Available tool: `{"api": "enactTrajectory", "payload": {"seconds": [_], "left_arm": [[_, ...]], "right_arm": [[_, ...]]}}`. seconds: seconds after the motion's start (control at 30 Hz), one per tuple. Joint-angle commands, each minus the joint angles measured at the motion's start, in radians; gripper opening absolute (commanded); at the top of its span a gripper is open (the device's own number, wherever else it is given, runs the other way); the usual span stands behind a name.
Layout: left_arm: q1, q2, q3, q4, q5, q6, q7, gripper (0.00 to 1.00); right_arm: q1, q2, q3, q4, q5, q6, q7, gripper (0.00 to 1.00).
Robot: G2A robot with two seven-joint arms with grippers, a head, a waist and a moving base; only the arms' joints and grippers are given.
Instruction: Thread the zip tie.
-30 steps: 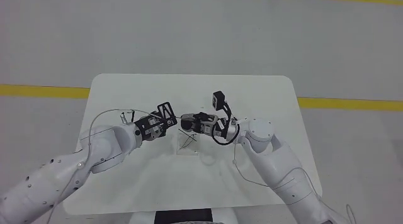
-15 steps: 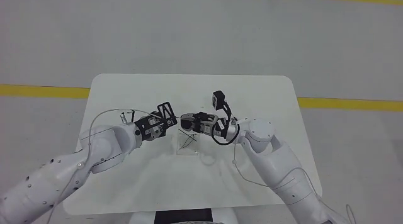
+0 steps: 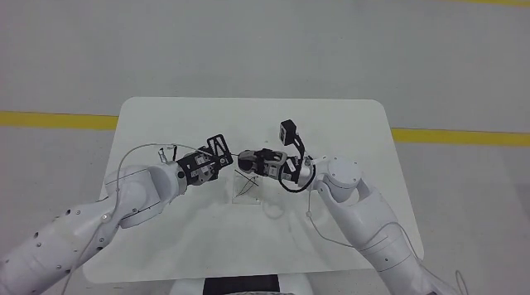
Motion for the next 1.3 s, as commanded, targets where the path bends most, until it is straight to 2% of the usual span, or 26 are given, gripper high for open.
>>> {"api": "enactTrajectory", "payload": {"seconds": [0.0,0.03,0.37,0.4,0.43,0.7,0.8,1.1,1.13,1.2,1.23,1.27], "left_arm": [[0.0,0.0,0.0,0.0,0.0,0.0,0.0,0.0],[0.0,0.0,0.0,0.0,0.0,0.0,0.0,0.0],[0.0,0.0,0.0,0.0,0.0,0.0,0.0,0.0],[0.0,0.0,0.0,0.0,0.0,0.0,0.0,0.61],[0.0,0.0,0.0,0.0,0.0,0.0,0.0,1.0],[0.0,0.0,0.0,0.0,0.0,0.0,0.0,1.0],[0.0,0.0,0.0,0.0,0.0,0.0,0.0,1.0],[0.0,0.0,0.0,0.0,0.0,0.0,0.0,1.0],[0.004,-0.001,-0.005,0.007,-0.022,0.005,0.017,1.0],[0.012,0.001,-0.036,0.03,-0.099,-0.012,0.055,1.0],[0.016,0.004,-0.055,0.039,-0.145,-0.031,0.073,1.0],[0.022,0.008,-0.086,0.057,-0.217,-0.07,0.109,1.0]], "right_arm": [[0.0,0.0,0.0,0.0,0.0,0.0,0.0,0.03],[0.0,0.0,0.0,0.0,-0.001,0.0,-0.001,0.0],[0.002,0.0,-0.003,0.002,-0.004,-0.004,0.001,0.0],[0.002,0.0,-0.003,0.003,-0.003,-0.004,0.001,0.0],[0.002,0.0,-0.003,0.005,-0.002,-0.005,0.003,0.0],[-0.01,0.005,0.022,0.028,0.005,-0.025,0.011,0.0],[-0.018,0.007,0.021,0.019,0.008,-0.009,0.025,0.0],[-0.018,0.007,0.021,0.019,0.008,-0.009,0.025,0.0],[-0.02,0.007,0.023,0.013,0.0,-0.023,0.015,0.0],[-0.031,0.011,0.036,0.001,-0.008,-0.055,0.021,0.0],[-0.035,0.013,0.043,-0.003,-0.019,-0.071,0.027,0.0],[-0.04,0.016,0.052,-0.008,-0.035,-0.089,0.032,0.0]]}}
